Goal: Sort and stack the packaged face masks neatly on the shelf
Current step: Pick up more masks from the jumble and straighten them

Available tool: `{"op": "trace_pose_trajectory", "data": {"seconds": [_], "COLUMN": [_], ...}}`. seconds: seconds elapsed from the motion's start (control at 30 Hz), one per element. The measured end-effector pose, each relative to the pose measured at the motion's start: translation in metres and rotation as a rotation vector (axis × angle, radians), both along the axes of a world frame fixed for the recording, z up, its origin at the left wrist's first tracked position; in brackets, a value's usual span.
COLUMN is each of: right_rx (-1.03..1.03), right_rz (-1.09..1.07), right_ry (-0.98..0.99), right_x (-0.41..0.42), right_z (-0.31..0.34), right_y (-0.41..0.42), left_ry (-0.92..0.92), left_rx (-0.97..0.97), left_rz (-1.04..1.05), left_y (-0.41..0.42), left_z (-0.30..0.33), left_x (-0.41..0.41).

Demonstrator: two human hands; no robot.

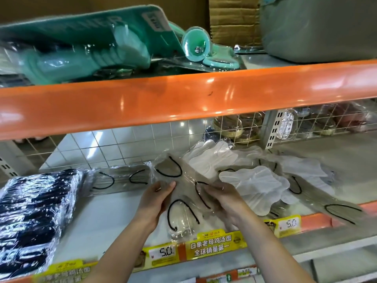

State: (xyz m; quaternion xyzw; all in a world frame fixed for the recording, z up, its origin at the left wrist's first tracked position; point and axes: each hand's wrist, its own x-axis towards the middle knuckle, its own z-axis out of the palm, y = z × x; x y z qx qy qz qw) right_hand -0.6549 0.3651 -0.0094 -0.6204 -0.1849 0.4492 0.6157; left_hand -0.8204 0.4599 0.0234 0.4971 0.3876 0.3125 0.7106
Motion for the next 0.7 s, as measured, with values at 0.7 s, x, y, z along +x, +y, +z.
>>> {"op": "trace_pose_trajectory", "data": {"seconds": [0.7], "right_rx": [-0.055], "right_rz": [-0.169], "right_ry": [-1.078], "right_x": [-0.027], "right_z": [0.008], "right_y": [0.003], "left_ry": [0.029], "left_rx": [-0.003], "left_rz": [0.197], "left_y": [0.016], "left_z": [-0.019], "left_x": [-0.051]}}
